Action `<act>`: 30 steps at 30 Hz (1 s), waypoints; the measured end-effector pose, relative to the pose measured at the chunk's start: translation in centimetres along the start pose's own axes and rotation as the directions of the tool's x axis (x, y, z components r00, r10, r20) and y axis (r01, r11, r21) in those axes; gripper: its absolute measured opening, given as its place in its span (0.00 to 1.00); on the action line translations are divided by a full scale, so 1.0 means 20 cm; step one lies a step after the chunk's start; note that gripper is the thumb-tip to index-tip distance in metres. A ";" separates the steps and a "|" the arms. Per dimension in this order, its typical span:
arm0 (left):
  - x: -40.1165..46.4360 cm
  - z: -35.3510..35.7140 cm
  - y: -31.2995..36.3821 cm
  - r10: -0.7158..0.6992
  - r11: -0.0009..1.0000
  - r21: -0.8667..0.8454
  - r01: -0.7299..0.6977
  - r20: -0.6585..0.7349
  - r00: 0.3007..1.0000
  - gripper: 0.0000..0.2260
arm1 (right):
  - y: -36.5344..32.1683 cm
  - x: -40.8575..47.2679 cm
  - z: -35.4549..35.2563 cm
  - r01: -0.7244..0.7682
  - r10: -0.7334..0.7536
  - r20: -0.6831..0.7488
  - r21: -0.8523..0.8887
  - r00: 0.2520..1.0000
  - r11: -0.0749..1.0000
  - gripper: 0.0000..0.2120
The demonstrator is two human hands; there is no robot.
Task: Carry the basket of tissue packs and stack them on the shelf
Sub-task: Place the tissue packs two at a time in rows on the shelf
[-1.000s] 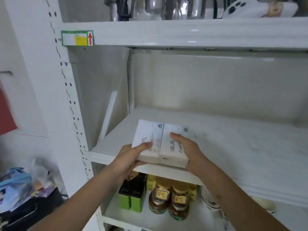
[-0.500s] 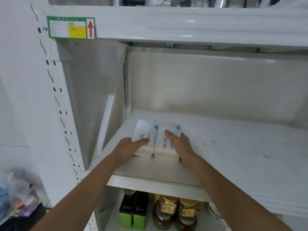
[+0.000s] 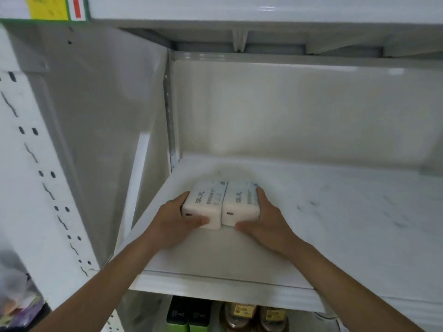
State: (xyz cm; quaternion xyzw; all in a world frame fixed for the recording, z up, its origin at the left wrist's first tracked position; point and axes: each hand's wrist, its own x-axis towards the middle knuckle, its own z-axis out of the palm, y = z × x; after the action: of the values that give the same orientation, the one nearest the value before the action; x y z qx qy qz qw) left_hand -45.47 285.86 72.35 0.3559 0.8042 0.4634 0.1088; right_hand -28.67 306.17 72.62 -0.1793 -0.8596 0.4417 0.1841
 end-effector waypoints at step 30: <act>0.06 0.15 0.08 0.000 0.934 0.349 0.077 -0.216 0.976 0.42 | 0.04 -0.09 0.00 0.046 -0.188 -0.150 -0.650 0.971 0.759 0.23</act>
State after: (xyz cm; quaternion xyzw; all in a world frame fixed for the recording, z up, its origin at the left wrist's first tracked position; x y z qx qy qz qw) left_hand -44.01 289.14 72.30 0.3024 0.8885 0.3434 -0.0349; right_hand -26.98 305.73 71.57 -0.2217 -0.9442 0.0881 0.2271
